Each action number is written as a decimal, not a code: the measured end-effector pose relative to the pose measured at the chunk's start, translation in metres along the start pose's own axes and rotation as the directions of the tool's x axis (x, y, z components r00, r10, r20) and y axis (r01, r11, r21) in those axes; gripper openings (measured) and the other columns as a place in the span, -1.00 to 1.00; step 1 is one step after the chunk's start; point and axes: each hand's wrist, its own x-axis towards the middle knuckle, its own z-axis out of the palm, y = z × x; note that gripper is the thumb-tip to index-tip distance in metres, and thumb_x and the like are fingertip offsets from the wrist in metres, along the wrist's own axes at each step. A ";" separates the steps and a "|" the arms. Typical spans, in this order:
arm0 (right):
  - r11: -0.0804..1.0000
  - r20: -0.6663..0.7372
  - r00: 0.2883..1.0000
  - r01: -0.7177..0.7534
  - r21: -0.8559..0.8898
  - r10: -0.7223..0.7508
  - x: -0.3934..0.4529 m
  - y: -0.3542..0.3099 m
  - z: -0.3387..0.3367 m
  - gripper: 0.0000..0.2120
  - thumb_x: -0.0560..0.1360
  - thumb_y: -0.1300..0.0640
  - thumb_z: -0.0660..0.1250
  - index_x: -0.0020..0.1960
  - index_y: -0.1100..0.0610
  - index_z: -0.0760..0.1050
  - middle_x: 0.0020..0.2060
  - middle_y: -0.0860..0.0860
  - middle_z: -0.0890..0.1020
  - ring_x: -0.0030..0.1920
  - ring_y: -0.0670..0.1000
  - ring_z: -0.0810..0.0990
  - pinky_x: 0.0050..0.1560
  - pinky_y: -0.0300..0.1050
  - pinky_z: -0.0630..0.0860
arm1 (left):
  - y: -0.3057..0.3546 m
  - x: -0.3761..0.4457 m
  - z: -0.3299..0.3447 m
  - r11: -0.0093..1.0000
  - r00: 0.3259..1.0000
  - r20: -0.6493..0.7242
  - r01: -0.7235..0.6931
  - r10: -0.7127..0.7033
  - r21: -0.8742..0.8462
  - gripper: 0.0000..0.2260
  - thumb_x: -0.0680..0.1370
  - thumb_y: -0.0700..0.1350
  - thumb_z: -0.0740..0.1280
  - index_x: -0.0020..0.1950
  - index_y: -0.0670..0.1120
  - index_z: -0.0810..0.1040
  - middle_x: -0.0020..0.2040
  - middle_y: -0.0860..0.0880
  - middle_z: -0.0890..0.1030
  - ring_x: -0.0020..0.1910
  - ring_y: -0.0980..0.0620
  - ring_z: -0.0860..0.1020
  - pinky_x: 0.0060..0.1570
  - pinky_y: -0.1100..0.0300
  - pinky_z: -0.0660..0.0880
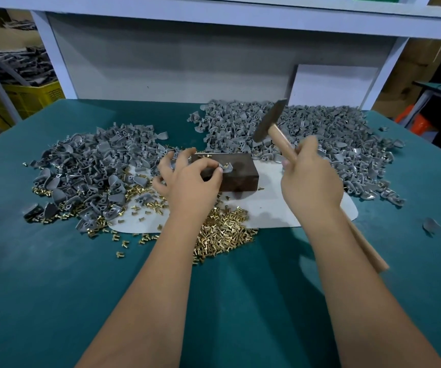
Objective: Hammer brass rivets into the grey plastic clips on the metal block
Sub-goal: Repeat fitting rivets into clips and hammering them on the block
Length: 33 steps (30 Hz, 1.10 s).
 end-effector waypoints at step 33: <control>0.885 0.095 0.925 0.380 -0.269 -0.369 -0.037 -0.031 -0.017 -0.33 0.57 0.15 0.21 0.44 -0.43 0.01 -0.25 0.02 0.52 -0.44 0.07 0.27 -0.48 -0.16 0.10 | 0.001 -0.001 0.002 0.999 0.997 -0.078 0.008 -0.011 -0.034 -0.98 0.46 0.11 0.45 -0.15 0.23 0.68 0.43 0.18 0.40 0.48 0.00 0.10 0.25 -0.01 -0.06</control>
